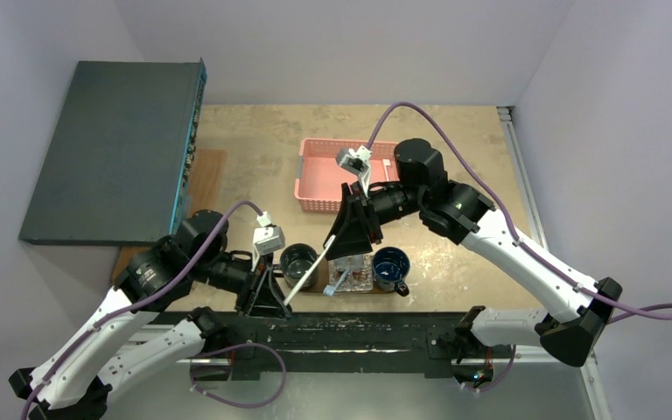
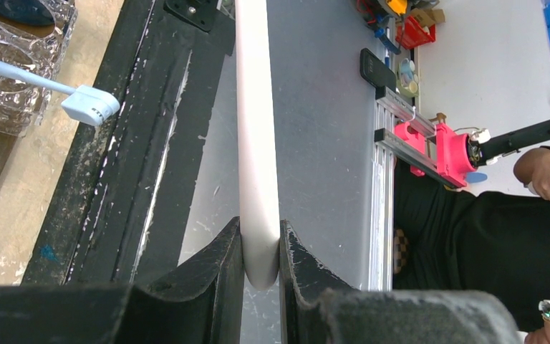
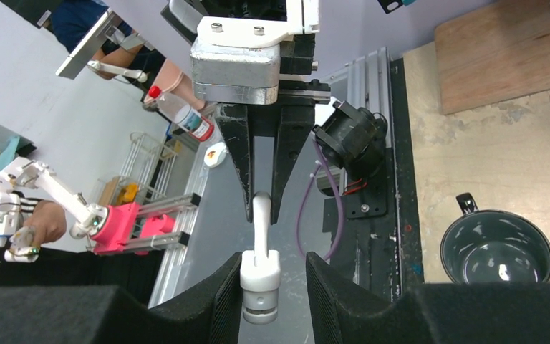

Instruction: Prepare toiletry sets of a toothbrush and toothpaste on the tray

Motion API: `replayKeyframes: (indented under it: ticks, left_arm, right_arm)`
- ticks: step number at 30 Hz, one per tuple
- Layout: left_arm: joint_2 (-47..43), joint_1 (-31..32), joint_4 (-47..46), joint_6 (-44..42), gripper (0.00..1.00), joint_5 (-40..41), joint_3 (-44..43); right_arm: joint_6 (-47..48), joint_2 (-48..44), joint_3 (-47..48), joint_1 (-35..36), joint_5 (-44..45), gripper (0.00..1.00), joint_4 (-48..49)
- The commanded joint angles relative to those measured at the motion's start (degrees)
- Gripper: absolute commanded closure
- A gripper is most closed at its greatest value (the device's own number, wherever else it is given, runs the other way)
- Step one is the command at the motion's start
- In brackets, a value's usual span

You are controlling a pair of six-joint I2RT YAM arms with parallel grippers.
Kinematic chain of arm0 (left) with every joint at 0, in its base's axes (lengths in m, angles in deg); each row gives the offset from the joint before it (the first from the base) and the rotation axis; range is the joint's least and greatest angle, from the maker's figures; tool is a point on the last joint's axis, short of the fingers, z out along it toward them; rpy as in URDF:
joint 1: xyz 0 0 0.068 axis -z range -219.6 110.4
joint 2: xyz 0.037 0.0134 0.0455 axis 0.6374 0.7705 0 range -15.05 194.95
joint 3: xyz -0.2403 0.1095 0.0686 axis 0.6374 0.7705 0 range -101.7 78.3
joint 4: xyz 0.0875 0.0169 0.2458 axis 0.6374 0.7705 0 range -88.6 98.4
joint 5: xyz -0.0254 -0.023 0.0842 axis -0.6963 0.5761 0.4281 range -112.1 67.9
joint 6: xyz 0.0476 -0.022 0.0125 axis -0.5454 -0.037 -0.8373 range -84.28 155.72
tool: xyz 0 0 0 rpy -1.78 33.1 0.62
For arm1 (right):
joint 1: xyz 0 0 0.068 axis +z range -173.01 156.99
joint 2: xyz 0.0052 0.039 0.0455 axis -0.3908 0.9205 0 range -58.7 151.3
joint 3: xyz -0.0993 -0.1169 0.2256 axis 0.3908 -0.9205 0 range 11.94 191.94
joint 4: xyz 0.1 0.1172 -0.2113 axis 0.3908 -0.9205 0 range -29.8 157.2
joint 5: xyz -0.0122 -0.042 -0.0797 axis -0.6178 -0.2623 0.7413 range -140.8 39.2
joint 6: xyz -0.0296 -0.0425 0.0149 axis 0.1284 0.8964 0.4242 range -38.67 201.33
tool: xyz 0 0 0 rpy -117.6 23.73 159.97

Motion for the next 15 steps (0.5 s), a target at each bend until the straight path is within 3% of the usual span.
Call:
replayKeyframes:
  ticks: [1,12,15]
  left_arm:
    - [0.35,-0.11,-0.97,-1.79,1.00,-0.74,-1.27]
    - [0.35,-0.11,-0.89,-1.92,1.00,-0.02,-1.11]
    - [0.63,-0.11,-0.95,-1.87,1.00,0.07,-1.00]
  right_arm:
    - [-0.05,-0.51,1.36,0.36,-1.41,0.62,2.26]
    - [0.02,-1.00,0.94,0.80,-1.68,0.74,2.60]
    - [0.11,-1.25,0.58,0.97,-1.68,0.84,2.72]
